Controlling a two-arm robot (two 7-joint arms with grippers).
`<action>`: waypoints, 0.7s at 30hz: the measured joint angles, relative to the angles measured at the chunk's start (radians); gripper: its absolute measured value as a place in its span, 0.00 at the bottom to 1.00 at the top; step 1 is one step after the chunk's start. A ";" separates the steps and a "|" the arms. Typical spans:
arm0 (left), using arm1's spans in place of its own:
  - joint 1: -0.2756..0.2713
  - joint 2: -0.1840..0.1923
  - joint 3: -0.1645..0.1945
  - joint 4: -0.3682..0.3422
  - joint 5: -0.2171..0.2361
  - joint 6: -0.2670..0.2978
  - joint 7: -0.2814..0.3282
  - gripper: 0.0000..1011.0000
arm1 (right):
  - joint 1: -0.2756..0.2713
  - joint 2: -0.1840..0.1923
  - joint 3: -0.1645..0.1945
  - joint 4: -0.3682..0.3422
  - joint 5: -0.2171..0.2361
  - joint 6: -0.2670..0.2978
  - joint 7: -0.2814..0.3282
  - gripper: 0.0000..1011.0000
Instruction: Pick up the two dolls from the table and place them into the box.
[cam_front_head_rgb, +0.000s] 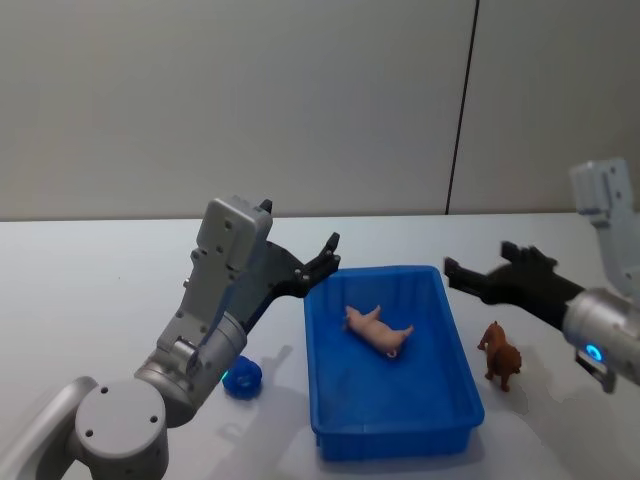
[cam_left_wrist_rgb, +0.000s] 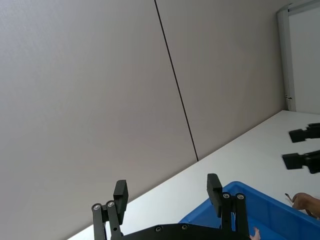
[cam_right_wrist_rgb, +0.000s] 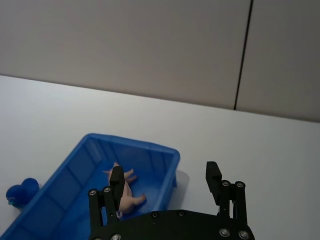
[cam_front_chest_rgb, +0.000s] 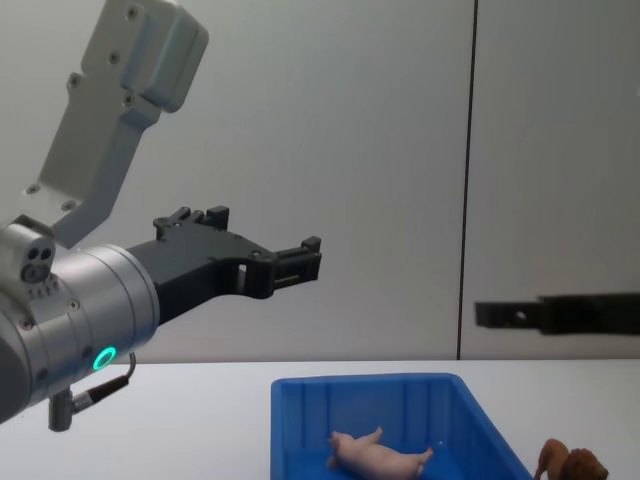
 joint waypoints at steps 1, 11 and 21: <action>0.000 0.000 0.000 0.000 0.000 0.000 0.000 0.99 | -0.019 0.010 0.005 -0.018 0.009 0.010 -0.016 0.99; 0.000 0.000 0.000 0.000 0.000 0.000 0.000 0.99 | -0.129 0.058 0.031 -0.107 0.076 0.061 -0.105 0.99; 0.000 0.000 0.000 0.000 0.000 0.000 0.000 0.99 | -0.188 0.086 0.049 -0.147 0.118 0.076 -0.149 0.99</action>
